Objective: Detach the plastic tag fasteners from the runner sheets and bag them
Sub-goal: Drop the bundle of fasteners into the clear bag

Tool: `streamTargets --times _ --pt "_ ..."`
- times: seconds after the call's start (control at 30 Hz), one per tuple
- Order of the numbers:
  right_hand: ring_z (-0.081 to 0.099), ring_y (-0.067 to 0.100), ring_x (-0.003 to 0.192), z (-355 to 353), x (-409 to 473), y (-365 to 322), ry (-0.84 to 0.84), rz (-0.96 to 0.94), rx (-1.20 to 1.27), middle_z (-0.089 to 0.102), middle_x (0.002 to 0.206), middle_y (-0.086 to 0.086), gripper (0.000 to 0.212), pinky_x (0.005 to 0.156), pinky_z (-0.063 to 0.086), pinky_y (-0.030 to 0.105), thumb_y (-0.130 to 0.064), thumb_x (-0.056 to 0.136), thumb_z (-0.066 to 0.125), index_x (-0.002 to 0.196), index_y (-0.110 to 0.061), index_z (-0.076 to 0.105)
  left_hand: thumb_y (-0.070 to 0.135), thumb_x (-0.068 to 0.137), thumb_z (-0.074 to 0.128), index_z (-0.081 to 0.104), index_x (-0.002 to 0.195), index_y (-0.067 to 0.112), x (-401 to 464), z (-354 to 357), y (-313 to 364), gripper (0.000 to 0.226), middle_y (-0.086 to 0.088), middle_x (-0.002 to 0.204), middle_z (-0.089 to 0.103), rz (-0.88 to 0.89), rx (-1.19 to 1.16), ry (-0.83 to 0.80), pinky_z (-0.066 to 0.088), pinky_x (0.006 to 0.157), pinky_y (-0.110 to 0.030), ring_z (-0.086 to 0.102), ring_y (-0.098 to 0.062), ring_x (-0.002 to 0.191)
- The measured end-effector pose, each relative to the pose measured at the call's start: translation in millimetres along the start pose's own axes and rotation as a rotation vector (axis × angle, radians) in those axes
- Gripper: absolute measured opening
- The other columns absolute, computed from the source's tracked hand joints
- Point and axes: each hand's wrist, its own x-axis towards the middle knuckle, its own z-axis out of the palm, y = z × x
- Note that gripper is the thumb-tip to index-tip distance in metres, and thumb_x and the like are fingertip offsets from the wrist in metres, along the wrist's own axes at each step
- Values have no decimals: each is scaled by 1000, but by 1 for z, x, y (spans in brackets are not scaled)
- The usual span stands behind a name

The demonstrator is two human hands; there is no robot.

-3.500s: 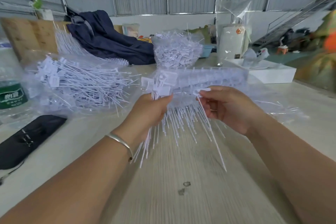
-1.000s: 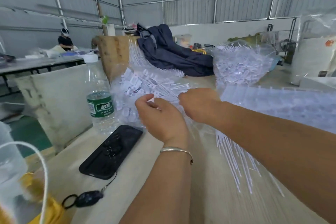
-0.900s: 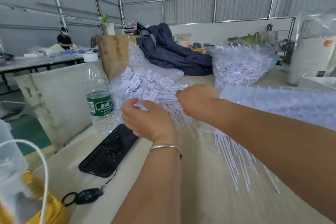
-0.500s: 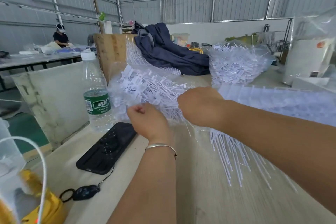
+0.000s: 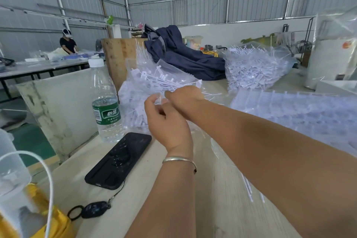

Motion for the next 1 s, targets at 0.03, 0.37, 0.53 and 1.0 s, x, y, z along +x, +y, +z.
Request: streamTargets --times 0.03,0.37,0.53,1.0 --pt "59 29 99 2 2 -1 -36 -13 51 64 103 5 19 67 35 34 -24 98 39 115 -19 46 10 96 53 63 100 16 0 0 -1 12 11 57 45 6 5 -12 37 58 -6 45 3 51" --pt "52 32 115 24 1 3 -222 -46 361 49 130 10 42 83 40 38 -35 97 43 136 -18 42 16 97 50 60 113 25 2 0 -10 21 12 63 49 55 61 -74 40 64 -14 48 1 59" --pt "51 28 98 20 -9 22 -36 -84 439 56 107 11 15 79 39 33 -27 95 47 93 -15 56 22 98 49 48 129 21 -3 3 -16 32 11 75 54 -7 122 -155 38 64 -11 53 1 69" --pt "63 25 55 -16 -163 140 163 354 907 69 67 18 22 57 52 28 1 83 52 70 -6 68 23 92 56 64 50 8 -44 6 -9 45 -17 59 68 -192 321 -1032 38 44 -21 58 -19 44"
